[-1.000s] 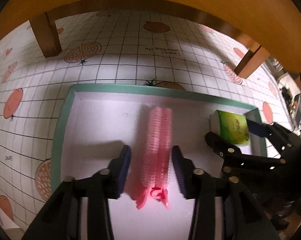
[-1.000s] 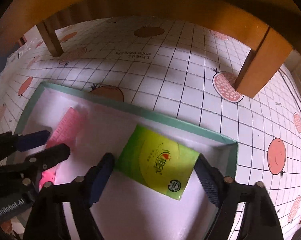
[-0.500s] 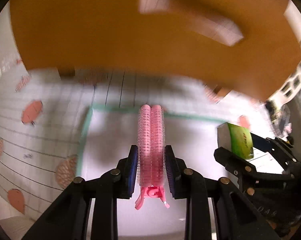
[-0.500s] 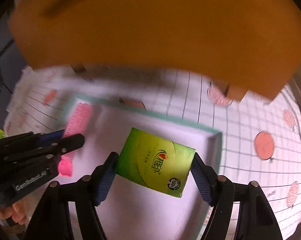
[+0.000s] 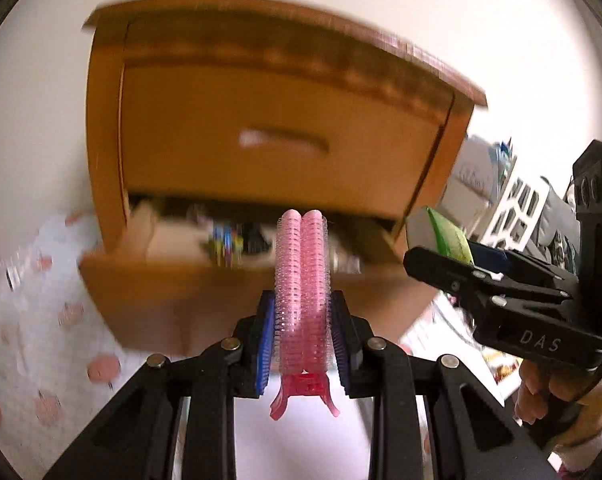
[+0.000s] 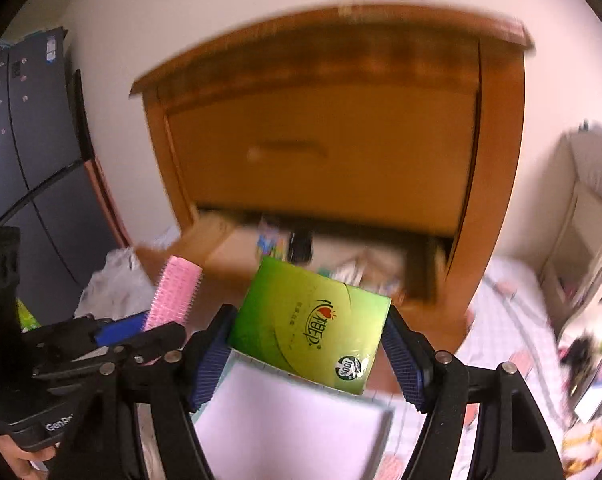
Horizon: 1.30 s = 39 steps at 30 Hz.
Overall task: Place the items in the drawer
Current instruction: 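Carry roller and tissue pack into the drawer and open both grippers, then withdraw both grippers out of the drawer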
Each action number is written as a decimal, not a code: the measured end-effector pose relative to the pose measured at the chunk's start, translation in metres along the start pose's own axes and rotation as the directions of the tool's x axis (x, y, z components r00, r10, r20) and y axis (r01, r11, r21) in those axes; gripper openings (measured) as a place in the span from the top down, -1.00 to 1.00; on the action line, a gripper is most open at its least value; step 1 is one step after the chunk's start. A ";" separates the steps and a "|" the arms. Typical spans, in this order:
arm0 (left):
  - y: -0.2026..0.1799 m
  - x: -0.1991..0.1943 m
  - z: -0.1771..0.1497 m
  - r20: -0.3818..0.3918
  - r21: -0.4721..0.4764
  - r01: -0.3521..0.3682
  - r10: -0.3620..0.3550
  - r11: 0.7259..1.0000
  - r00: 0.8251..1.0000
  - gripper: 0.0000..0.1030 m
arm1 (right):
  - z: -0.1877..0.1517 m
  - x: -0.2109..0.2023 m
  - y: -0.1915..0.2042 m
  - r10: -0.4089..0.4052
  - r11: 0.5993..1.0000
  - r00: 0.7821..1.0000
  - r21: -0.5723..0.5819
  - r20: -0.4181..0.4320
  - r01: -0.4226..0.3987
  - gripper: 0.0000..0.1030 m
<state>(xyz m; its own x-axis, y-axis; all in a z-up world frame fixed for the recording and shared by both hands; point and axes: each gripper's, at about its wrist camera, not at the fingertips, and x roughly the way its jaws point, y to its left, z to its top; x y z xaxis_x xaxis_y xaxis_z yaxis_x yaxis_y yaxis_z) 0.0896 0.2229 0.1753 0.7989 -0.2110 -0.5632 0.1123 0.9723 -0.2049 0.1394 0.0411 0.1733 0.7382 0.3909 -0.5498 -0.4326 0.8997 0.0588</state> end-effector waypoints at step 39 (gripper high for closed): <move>0.019 0.049 0.011 -0.010 -0.020 -0.174 0.174 0.984 0.985 -0.88 | 0.003 0.048 -0.021 -0.077 0.995 0.992 0.053 -0.095 0.082 -1.00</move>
<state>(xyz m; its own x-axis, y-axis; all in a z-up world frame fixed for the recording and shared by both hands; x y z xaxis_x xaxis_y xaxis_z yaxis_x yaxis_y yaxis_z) 0.1372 0.2319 0.1529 0.8003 -0.0396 -0.5983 -0.0405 0.9920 -0.1198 0.1850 0.0417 0.1484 0.7166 0.3001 -0.6296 -0.3422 0.9379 0.0575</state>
